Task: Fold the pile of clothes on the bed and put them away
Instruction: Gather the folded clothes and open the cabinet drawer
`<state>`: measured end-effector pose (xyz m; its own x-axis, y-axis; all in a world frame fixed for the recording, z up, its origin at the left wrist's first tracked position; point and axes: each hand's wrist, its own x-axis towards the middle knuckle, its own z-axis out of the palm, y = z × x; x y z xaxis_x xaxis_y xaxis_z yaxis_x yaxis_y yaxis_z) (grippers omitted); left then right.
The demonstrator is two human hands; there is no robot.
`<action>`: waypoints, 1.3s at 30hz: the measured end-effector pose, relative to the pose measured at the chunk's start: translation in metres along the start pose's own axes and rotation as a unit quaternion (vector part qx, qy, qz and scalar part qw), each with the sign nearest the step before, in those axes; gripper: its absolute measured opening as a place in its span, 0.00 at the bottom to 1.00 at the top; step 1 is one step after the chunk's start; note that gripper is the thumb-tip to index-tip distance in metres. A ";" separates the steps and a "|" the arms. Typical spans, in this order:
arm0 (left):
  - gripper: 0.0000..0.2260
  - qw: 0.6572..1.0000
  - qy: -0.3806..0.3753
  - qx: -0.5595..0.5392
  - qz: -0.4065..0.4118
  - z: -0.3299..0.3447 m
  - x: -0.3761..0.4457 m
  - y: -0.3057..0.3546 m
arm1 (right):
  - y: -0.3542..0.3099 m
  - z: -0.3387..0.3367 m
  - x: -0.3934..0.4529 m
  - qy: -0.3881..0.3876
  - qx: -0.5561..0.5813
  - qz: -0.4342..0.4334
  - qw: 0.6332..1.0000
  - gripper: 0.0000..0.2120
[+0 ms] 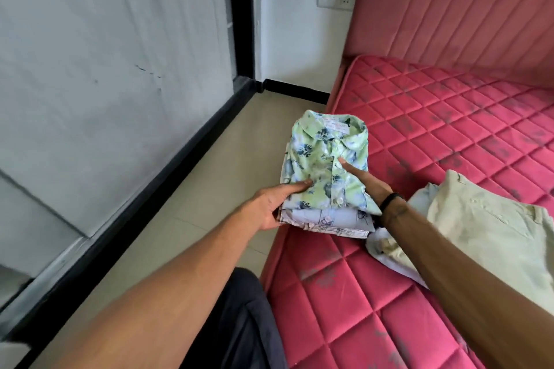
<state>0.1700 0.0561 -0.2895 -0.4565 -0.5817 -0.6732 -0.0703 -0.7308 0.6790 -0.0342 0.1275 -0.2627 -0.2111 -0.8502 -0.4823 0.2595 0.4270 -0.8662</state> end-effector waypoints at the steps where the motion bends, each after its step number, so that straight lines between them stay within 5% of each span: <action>1: 0.14 1.000 0.001 -0.021 0.008 -0.012 -0.018 0.000 | 0.001 0.014 0.000 -0.014 -0.004 0.003 1.000 0.08; 3: 0.15 0.998 0.008 -0.059 0.033 -0.046 -0.053 -0.002 | 0.003 0.056 -0.002 -0.050 -0.020 0.002 0.999 0.10; 7: 0.23 0.989 0.070 -0.092 0.094 -0.121 -0.128 -0.005 | 0.007 0.153 -0.014 -0.131 -0.077 -0.043 0.987 0.30; 11: 0.12 0.971 0.148 -0.107 0.155 -0.196 -0.213 -0.013 | 0.007 0.261 -0.038 -0.230 -0.123 -0.069 0.963 0.38; 16: 0.17 0.936 0.227 -0.163 0.215 -0.289 -0.325 -0.041 | 0.026 0.404 -0.091 -0.368 -0.053 0.002 0.928 0.18; 19: 0.24 0.912 0.271 -0.184 0.246 -0.343 -0.386 -0.067 | 0.047 0.489 -0.117 -0.426 -0.034 0.024 0.904 0.20; 23: 0.19 0.883 0.297 -0.230 0.283 -0.401 -0.438 -0.105 | 0.081 0.572 -0.139 -0.502 -0.075 0.034 0.861 0.22; 31: 0.21 0.825 0.357 -0.344 0.272 -0.491 -0.492 -0.202 | 0.186 0.699 -0.148 -0.538 -0.210 0.050 0.815 0.39; 36: 0.23 0.812 0.389 -0.371 0.225 -0.537 -0.493 -0.239 | 0.240 0.749 -0.145 -0.543 -0.231 0.075 0.804 0.27; 39: 0.21 0.814 0.400 -0.371 0.200 -0.558 -0.482 -0.249 | 0.264 0.770 -0.126 -0.547 -0.260 0.101 0.789 0.31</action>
<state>0.9021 0.3191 -0.2971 0.4329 -0.6549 -0.6195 0.6333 -0.2681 0.7260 0.7865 0.1099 -0.3300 0.7987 -0.3849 -0.4625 -0.2980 0.4148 -0.8598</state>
